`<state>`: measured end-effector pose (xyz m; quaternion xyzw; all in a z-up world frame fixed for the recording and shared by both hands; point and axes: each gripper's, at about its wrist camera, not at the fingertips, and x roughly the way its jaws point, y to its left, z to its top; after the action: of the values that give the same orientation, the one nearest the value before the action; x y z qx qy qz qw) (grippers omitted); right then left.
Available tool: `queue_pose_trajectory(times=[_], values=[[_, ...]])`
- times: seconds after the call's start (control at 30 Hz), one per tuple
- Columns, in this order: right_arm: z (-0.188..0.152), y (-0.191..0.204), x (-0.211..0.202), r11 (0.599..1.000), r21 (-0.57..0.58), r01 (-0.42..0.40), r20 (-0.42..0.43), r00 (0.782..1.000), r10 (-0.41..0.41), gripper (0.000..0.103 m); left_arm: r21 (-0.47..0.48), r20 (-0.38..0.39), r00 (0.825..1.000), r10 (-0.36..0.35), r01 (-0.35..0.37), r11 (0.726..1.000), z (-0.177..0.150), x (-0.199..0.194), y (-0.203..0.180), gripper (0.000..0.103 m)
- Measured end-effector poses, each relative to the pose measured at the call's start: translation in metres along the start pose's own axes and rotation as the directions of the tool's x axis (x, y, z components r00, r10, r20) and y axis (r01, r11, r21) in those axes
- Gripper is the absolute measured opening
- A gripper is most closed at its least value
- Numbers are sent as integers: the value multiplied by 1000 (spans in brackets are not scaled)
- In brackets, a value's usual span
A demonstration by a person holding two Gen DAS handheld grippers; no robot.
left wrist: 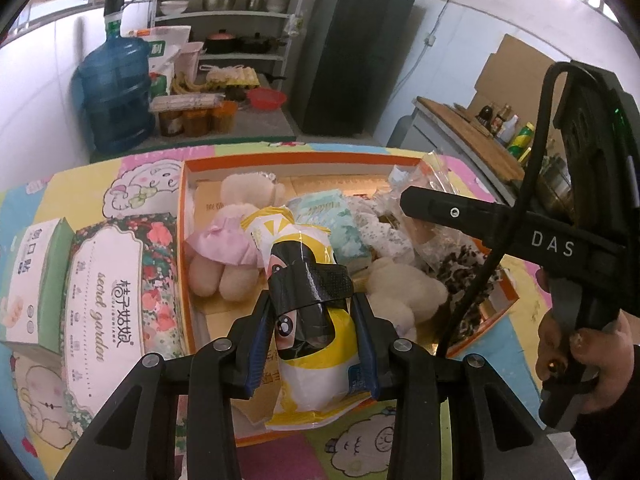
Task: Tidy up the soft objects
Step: 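Lower the penguin toy and bun bag into the box, then open both tools to release the penguin toy and bun bag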
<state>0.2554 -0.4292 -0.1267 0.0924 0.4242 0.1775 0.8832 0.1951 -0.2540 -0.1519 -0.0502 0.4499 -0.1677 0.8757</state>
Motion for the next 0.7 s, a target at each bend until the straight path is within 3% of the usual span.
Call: queue_pose_trajectory(times=[0.43, 0.7], values=[[-2, -9, 32, 999, 43, 22, -81, 997, -19, 52, -5, -33, 999, 9, -9, 1000, -3, 15, 7, 39], [-3, -8, 36, 999, 42, 31, -86, 996, -27, 53, 21, -56, 998, 11, -9, 1000, -4, 18, 0, 43]])
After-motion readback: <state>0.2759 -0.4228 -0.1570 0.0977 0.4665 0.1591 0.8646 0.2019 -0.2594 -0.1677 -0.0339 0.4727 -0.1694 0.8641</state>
